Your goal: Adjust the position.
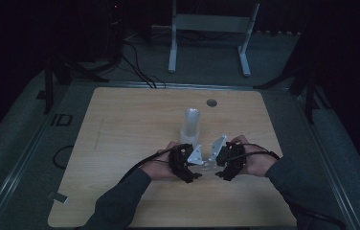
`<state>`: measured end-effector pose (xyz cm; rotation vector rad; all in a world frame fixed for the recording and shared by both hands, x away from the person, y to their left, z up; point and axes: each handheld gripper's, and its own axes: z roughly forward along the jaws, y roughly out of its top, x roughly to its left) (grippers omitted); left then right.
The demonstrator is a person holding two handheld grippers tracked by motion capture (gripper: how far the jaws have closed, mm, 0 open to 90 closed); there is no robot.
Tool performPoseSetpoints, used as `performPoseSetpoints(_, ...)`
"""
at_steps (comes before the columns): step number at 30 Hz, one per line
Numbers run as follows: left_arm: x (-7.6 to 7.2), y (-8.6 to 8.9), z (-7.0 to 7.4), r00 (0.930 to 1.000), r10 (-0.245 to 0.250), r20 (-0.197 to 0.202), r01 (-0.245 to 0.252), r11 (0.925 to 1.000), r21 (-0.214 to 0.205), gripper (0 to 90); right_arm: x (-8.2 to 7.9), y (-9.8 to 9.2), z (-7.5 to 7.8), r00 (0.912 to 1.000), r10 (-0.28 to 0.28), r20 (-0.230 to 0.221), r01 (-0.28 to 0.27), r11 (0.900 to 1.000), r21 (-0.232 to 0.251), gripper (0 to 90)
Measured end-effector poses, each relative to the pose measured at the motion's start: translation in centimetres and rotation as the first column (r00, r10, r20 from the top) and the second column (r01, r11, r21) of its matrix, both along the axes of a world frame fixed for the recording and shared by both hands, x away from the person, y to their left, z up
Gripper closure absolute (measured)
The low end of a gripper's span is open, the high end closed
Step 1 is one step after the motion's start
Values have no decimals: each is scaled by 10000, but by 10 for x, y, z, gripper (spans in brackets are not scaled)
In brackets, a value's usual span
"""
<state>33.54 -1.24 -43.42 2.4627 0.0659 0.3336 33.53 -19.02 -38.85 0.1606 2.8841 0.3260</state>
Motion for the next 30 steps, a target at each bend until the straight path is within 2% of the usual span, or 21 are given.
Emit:
performPoseSetpoints(3, -1, -1, 1, 9999, -123, 36, 123, 9999, 16, 312, 0, 0, -1, 10000, 29, -20, -29, 10000, -16, 312)
performPoseSetpoints(15, -3, 0, 6, 9997, -246, -47, 244, 9987, -458, 312, -2, 2, -4, 9996, 211, -207, -209, 9997, 89, 323)
performPoseSetpoints(19, -3, 0, 6, 9996, -274, -55, 271, 9985, -486, 311, -2, 2, -5, 9995, 245, -216, -242, 9996, 140, 328)
performPoseSetpoints(22, -3, -1, 6, 9993, -370, -103, 364, 9980, -508, 311, -3, 3, -4, 9993, 294, -215, -291, 9995, 115, 379)
performPoseSetpoints(30, -4, -1, 6, 9990, -436, -67, 432, 9979, -477, 308, -4, 2, -3, 9991, 364, -231, -361, 9993, 125, 410)
